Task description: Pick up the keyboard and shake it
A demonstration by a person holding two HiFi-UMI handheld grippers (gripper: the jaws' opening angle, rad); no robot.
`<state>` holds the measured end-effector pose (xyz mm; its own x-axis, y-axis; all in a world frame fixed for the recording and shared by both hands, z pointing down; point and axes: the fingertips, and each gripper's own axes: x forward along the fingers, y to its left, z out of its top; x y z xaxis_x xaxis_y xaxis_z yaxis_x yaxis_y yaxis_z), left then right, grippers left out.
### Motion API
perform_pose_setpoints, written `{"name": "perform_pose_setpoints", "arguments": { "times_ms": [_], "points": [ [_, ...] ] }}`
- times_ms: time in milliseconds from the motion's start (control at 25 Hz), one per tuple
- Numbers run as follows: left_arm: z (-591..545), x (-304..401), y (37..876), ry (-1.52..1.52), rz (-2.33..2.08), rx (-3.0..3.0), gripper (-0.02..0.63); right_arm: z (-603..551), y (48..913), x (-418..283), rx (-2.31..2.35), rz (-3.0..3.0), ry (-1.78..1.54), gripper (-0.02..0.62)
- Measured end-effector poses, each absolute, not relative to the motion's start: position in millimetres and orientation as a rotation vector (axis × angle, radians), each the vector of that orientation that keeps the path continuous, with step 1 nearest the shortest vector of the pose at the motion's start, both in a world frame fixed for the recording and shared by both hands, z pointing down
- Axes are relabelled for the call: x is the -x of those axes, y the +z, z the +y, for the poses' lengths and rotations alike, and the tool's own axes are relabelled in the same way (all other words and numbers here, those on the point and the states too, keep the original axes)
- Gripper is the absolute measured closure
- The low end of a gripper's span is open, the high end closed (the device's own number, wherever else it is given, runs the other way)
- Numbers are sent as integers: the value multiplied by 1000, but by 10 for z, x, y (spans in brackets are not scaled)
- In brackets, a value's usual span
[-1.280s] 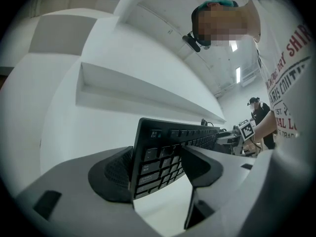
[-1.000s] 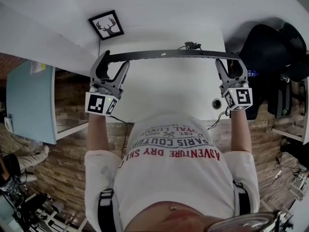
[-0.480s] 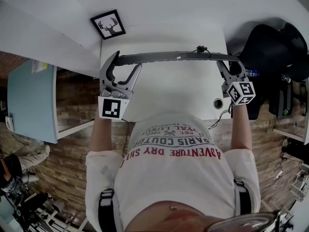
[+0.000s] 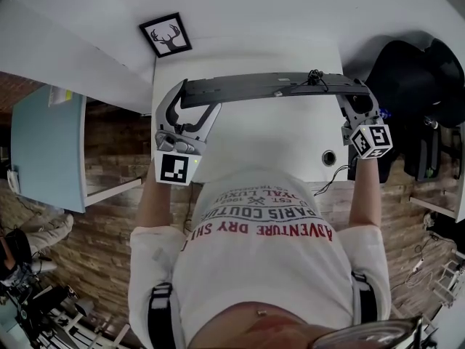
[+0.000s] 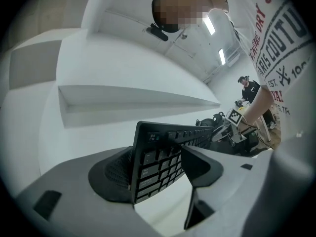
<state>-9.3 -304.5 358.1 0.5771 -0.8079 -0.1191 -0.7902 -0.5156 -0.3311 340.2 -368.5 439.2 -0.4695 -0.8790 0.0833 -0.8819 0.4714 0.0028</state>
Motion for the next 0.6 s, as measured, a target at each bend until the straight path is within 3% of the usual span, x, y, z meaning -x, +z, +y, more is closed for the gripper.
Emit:
{"name": "perform_pose_setpoints", "arguments": {
  "times_ms": [360,600],
  "points": [
    [-3303,455,3764,-31,1397,2670,305,-3593,4225,-3138,-1452,-2690,54,318],
    [-3495,731,3851,2,1468,2792,298,-3531,4067,-2945,-1343,-2720,27,376]
  ]
}}
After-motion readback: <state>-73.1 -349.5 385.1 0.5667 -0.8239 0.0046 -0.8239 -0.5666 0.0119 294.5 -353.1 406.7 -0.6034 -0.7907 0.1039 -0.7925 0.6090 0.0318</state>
